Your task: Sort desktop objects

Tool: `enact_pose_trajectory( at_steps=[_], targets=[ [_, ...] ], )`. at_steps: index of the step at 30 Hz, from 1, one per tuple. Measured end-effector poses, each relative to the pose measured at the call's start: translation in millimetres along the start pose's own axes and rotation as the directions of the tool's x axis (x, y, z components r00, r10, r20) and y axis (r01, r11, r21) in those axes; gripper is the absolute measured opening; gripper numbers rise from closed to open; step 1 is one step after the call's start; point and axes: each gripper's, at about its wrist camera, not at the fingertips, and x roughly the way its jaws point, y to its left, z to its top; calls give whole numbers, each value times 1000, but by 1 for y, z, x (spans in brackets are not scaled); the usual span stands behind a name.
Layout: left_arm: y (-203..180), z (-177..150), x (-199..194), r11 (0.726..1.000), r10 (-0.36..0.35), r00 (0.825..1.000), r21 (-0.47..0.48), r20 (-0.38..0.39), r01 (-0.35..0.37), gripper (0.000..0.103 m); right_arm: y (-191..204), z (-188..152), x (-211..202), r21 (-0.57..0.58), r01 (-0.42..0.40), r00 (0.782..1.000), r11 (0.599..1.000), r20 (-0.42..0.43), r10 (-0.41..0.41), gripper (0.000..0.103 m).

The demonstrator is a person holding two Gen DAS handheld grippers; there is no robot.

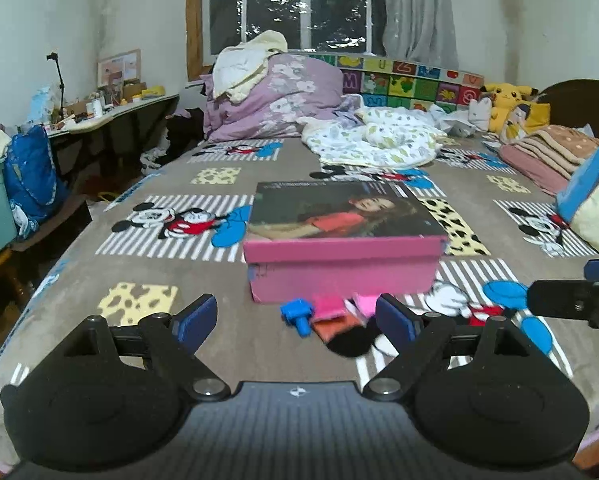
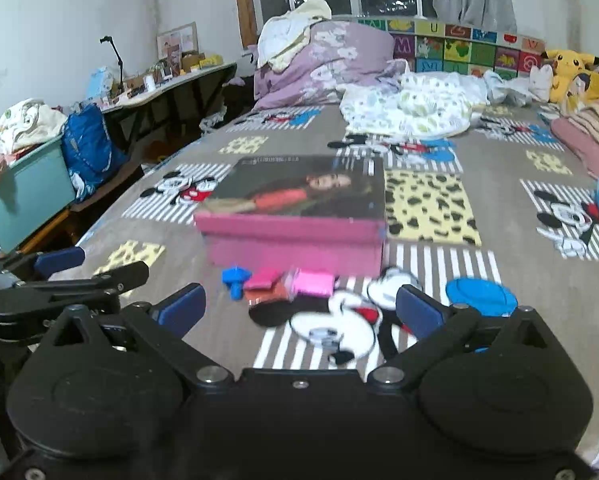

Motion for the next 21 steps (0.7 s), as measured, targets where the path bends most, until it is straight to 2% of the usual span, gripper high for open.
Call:
enact_pose_trajectory(
  at_steps=[8,12,21],
  targets=[
    [-15,-25,-32,999,-45,999,21,15,45,86,-9,-26,-16,10,15,1000,1000,2,-15,102],
    [-24,-35,-42,998,-41,999,47,22,40,86,-9,-34,-21,14,10,1000,1000,0,-10,102],
    [-24,-36,-61,999,-48,998,26,49,46,86,-1,-42,-34,-13,19,1000,1000,23,-18,102]
  ],
)
